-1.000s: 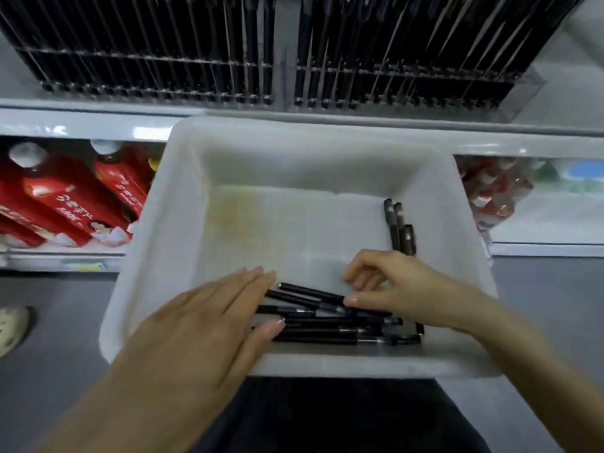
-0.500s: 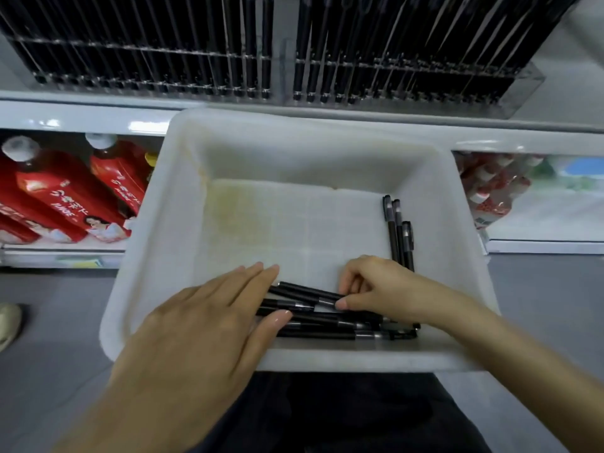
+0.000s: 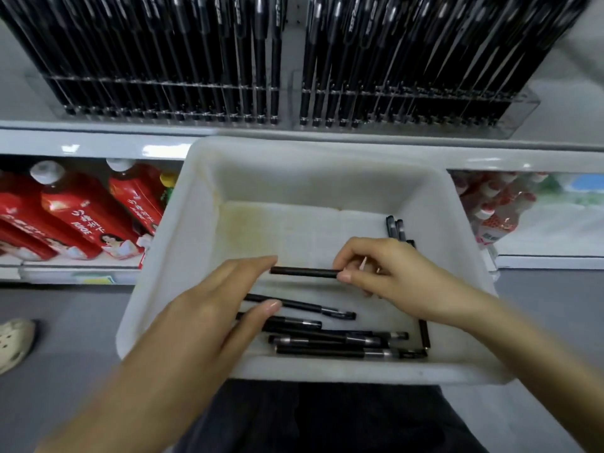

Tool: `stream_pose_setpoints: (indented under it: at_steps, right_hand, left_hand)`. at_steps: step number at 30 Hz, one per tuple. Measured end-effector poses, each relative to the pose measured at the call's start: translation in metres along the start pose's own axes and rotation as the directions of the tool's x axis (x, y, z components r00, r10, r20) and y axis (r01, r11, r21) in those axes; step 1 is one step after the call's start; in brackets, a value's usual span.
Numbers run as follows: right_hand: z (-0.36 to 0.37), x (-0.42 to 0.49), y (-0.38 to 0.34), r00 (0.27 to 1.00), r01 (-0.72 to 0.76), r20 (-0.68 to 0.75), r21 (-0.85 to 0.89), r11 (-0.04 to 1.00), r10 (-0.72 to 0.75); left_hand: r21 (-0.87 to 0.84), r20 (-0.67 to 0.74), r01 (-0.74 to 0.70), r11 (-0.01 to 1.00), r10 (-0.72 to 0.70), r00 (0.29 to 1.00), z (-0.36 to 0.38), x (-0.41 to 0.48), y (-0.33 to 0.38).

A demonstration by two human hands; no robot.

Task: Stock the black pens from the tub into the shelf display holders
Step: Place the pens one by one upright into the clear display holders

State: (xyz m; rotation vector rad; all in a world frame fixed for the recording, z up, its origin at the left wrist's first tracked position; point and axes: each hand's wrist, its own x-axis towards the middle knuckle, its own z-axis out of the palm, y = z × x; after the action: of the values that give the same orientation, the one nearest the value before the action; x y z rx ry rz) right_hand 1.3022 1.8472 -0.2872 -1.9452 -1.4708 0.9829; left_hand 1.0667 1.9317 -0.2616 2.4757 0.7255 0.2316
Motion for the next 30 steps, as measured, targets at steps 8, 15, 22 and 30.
stream_pose_setpoints:
  at_steps: [8,15,22,30]
  right_hand:
    - [-0.038,0.0,-0.04,0.987,0.151,-0.105,0.32,0.935,-0.123]
    - [-0.065,-0.001,-0.047,0.914,0.319,-0.404,0.646,0.694,-0.044]
    - [-0.09,0.006,-0.064,0.746,0.53,-0.647,0.434,0.728,-0.158]
    - [-0.15,0.03,-0.073,0.392,0.525,-0.81,-0.191,0.829,-0.435]
  left_hand:
    - [0.089,-0.101,-0.1,0.991,0.109,0.989,-0.017,0.053,0.016]
    - [-0.188,-0.295,-0.201,0.961,0.14,0.945,-0.018,0.08,0.026]
    - [-0.371,-0.279,-0.112,0.922,0.004,0.96,-0.014,0.107,0.043]
    - [0.494,-0.407,0.02,0.869,0.211,0.889,-0.03,0.144,0.009]
